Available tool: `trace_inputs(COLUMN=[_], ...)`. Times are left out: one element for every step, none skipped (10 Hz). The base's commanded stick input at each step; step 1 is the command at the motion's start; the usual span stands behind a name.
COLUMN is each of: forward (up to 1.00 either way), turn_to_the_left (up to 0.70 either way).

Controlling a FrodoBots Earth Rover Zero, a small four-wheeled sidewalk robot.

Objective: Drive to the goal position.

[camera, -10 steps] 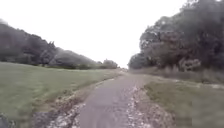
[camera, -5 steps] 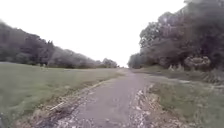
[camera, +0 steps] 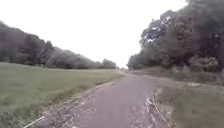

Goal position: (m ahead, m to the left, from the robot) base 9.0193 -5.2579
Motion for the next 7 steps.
trace_inputs(forward=[1.00,1.00,1.00,1.00,1.00,1.00,1.00], turn_to_the_left=[-0.04,-0.22,-0.27,-0.27,-0.27,-0.27,-0.27])
